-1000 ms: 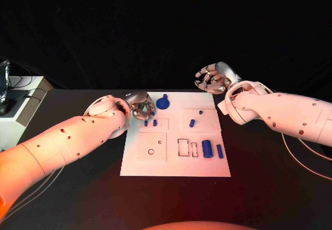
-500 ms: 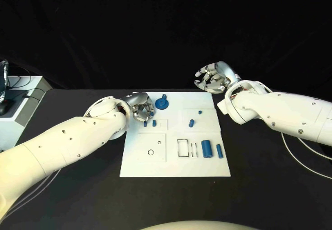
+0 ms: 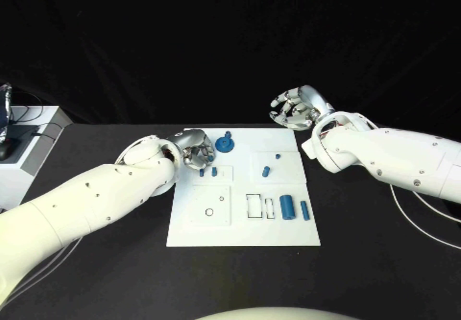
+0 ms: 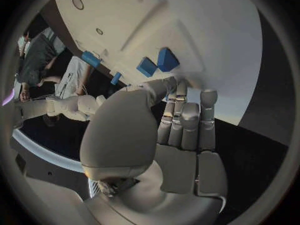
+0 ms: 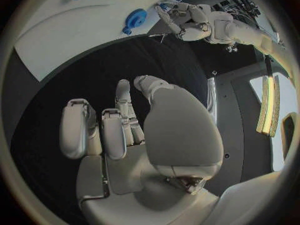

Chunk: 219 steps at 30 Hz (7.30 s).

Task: Assemble the parts on the task board

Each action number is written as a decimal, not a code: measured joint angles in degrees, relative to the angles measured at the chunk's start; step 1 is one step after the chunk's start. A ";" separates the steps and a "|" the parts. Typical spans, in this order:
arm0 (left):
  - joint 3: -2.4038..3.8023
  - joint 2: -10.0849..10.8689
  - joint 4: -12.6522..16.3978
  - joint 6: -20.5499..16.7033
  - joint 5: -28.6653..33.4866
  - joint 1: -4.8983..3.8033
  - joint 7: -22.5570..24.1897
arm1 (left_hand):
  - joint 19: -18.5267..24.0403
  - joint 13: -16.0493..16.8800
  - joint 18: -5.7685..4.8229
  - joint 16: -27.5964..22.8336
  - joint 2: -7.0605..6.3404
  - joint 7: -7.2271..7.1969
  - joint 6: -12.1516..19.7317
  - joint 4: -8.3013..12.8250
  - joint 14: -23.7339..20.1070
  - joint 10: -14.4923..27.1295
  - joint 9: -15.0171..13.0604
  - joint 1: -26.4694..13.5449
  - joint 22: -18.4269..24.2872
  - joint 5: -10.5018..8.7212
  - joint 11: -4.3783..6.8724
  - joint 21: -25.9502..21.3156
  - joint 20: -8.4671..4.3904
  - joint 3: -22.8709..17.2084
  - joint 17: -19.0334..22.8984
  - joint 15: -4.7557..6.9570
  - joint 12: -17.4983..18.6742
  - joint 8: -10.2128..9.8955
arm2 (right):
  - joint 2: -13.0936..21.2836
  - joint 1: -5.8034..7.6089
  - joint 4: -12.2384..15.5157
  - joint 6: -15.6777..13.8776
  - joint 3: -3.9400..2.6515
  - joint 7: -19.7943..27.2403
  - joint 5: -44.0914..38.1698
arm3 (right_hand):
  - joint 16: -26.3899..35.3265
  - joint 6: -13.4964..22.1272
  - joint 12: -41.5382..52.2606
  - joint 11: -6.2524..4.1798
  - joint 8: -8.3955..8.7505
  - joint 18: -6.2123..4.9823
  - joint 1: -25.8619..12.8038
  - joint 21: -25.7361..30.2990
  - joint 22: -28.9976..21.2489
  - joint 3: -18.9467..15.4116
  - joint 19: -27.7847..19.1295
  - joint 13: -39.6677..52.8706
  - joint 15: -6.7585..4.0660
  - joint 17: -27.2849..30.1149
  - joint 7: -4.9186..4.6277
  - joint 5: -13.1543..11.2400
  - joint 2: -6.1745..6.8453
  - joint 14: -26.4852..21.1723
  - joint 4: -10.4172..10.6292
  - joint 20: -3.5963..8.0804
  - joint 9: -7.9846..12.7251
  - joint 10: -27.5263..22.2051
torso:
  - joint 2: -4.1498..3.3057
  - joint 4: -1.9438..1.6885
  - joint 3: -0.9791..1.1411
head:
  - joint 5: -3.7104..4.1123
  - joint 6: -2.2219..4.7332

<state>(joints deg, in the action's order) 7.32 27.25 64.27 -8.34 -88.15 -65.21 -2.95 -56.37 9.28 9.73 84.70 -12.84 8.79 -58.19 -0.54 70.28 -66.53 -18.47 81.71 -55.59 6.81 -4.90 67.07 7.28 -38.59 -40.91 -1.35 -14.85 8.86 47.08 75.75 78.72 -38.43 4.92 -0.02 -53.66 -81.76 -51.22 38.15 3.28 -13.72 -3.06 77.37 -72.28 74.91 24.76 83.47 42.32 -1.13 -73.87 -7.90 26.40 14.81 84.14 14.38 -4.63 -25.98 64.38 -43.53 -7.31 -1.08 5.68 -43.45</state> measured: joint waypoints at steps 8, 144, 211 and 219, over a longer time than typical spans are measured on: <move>-0.03 0.17 0.14 -0.20 0.11 0.06 0.07 | 0.29 0.50 -0.01 0.00 -0.44 -0.37 3.22 0.23 -0.48 0.91 1.17 -0.44 0.24 0.00 -0.12 -0.13 -0.12 -0.23 0.39 0.11 0.00 -1.90 | -0.02 0.00 -0.07 0.00 0.00 -0.01 -0.01 | 0.22 0.00 0.00 0.00 0.00 0.00 0.00 0.22 0.00 0.00 0.00 -0.07 0.00 0.12 0.00 0.00 0.00 0.00 0.00 0.00 0.00 0.00 | -0.01 -0.03 -0.01 | -0.02 0.01; 11.19 23.61 15.98 4.08 76.83 11.84 20.84 | 9.04 -5.25 -0.03 -55.35 0.92 2.88 3.62 -8.33 -15.91 0.28 1.75 -3.90 34.90 -0.27 -3.21 -48.15 6.47 7.84 29.16 -4.89 10.50 0.92 | 1.90 -6.06 4.45 13.60 0.76 -13.64 -48.33 | -0.01 -10.51 -34.16 1.63 1.31 0.00 2.48 -0.55 0.01 15.32 0.42 -37.71 0.60 2.59 0.65 -15.13 -3.42 -0.20 -9.48 -0.40 -1.12 5.71 | 1.84 -0.14 -0.92 | 3.15 0.81; 11.18 20.91 15.76 3.25 76.83 11.93 20.56 | 8.67 -5.20 -0.03 -56.01 0.92 2.87 3.62 -8.48 -15.71 0.48 1.84 -3.89 35.45 -0.27 -3.40 -48.63 6.44 7.99 28.79 -5.10 10.70 0.92 | -7.56 -14.17 13.32 8.62 2.22 -12.33 -52.24 | -0.01 -10.46 -34.54 1.62 1.40 0.00 2.18 -0.78 0.01 15.87 0.42 -37.98 0.61 2.64 0.65 -15.35 -3.10 -0.21 -10.05 -0.41 -1.34 5.72 | 2.49 -0.25 -1.37 | -5.37 -2.29; 11.18 20.90 15.74 3.28 76.80 11.93 20.40 | 8.67 -5.20 -0.03 -56.01 0.92 2.87 3.62 -8.48 -15.71 0.48 1.84 -3.90 35.51 -0.27 -3.40 -48.83 6.44 7.99 28.73 -5.10 10.70 0.92 | -7.97 -14.43 12.87 8.40 2.22 -12.34 -52.87 | -0.01 -10.45 -34.76 1.62 1.45 0.00 2.19 -0.78 0.00 15.86 0.42 -37.97 0.61 2.64 0.65 -15.39 -3.11 -0.21 -10.05 -0.41 -1.41 5.72 | 2.49 -0.22 -1.41 | -5.73 -2.49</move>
<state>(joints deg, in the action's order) 18.50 48.15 80.02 -5.06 -11.35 -53.28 17.46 -47.70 4.08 9.70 28.70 -11.92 11.66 -54.57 -9.02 54.57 -66.05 -16.64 77.81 -20.09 6.54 -8.30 18.23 13.72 -30.59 -12.18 -6.45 -4.15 9.78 39.11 61.32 91.58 -30.02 7.14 -12.36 -106.53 -81.77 -61.67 3.39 4.90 -12.28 -3.06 79.56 -73.06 74.91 40.63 83.89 4.34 -0.52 -71.23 -7.25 11.01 11.70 83.93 4.33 -5.04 -27.38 70.09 -41.04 -7.53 -2.48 -0.05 -45.94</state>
